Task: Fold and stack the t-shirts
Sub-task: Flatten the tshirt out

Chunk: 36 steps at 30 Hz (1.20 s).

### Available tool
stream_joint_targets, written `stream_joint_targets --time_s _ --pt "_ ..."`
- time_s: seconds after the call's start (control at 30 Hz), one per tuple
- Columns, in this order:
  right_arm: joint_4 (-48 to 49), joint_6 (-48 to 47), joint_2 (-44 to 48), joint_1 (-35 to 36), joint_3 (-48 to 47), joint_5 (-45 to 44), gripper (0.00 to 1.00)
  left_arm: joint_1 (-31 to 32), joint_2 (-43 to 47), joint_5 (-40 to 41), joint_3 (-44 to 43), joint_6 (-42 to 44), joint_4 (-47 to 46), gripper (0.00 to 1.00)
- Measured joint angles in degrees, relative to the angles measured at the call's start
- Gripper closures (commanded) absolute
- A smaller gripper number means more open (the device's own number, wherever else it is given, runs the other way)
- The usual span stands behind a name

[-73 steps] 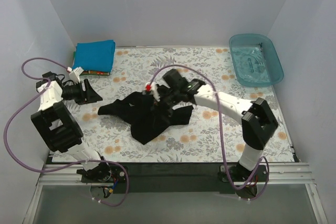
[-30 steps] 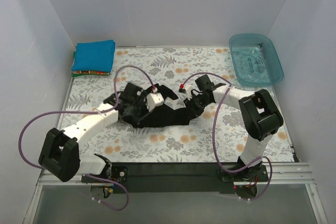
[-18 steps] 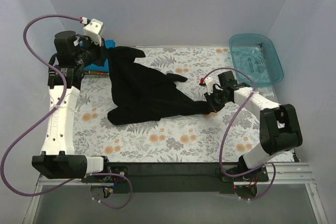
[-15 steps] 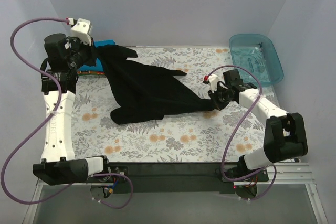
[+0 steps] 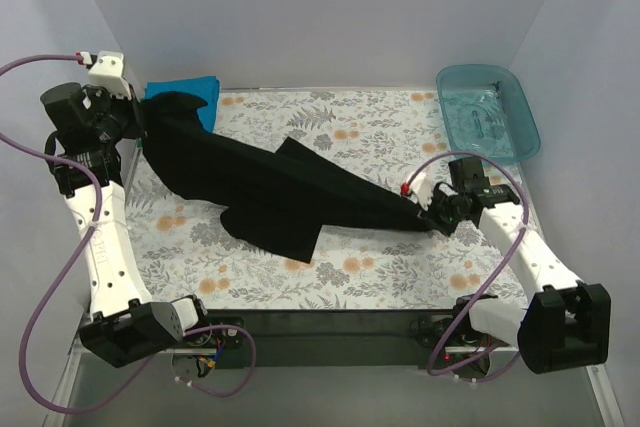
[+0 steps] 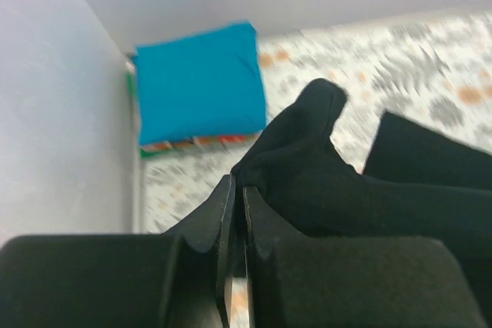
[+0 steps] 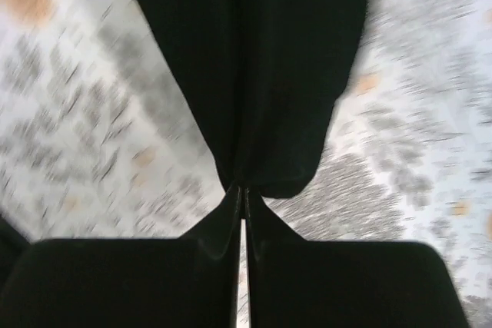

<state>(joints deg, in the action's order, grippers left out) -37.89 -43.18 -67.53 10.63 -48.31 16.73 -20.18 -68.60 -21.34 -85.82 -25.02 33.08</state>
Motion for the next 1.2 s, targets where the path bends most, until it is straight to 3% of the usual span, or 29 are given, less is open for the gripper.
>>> stream_joint_targets --time_s 0.03,0.1,0.17,0.2,0.3,0.4,0.5,0.63,0.67,0.8,0.97,1.1,1.2 --pt "-2.8 -3.6 1.6 0.0 1.7 0.4 0.99 -0.4 0.0 -2.4 1.1 1.0 1.8 1.00" --pt "-13.2 -10.6 4.0 0.9 3.5 1.7 0.62 -0.7 -0.2 -6.2 2.4 2.1 4.7 1.00" --pt "-22.9 -14.9 4.3 2.6 2.4 4.2 0.41 -0.7 -0.8 -11.4 3.2 4.5 8.5 1.00" --pt "-24.5 -15.6 3.4 3.8 1.8 4.7 0.39 -0.7 -1.3 -13.9 3.4 6.1 10.6 1.00" --pt "-32.6 -17.1 -3.8 5.4 -7.5 9.3 0.39 -0.7 -2.4 -19.1 5.7 10.0 15.4 1.00" --pt "-33.2 -15.9 -13.2 5.5 -21.0 15.1 0.51 -0.7 -3.4 -20.8 7.6 12.9 18.9 1.00" --pt "-27.7 -9.6 -24.3 5.8 -32.6 20.5 0.63 -0.7 -4.9 -21.1 8.9 15.4 21.5 1.00" --pt "-17.4 0.5 -37.1 8.6 -38.8 21.5 0.77 -0.7 -6.3 -20.7 11.8 17.4 23.5 1.00" --pt "-14.8 3.0 -39.8 9.9 -39.0 20.9 0.82 -0.7 -6.7 -20.7 12.5 17.6 23.8 1.00" --pt "-9.9 8.6 -47.3 15.7 -38.5 17.9 0.87 -0.7 -8.5 -20.8 14.3 18.1 24.4 1.00" --pt "-6.6 10.5 -48.6 19.7 -32.1 13.0 0.90 -0.5 -11.0 -22.6 14.3 18.8 25.9 1.00" --pt "-4.3 8.7 -41.9 20.0 -22.4 12.1 0.89 1.9 -12.3 -24.8 13.7 18.8 28.3 1.00" --pt "-5.2 5.5 -33.1 24.3 -11.9 9.7 0.88 4.3 -13.3 -27.3 13.1 17.9 29.4 1.00"
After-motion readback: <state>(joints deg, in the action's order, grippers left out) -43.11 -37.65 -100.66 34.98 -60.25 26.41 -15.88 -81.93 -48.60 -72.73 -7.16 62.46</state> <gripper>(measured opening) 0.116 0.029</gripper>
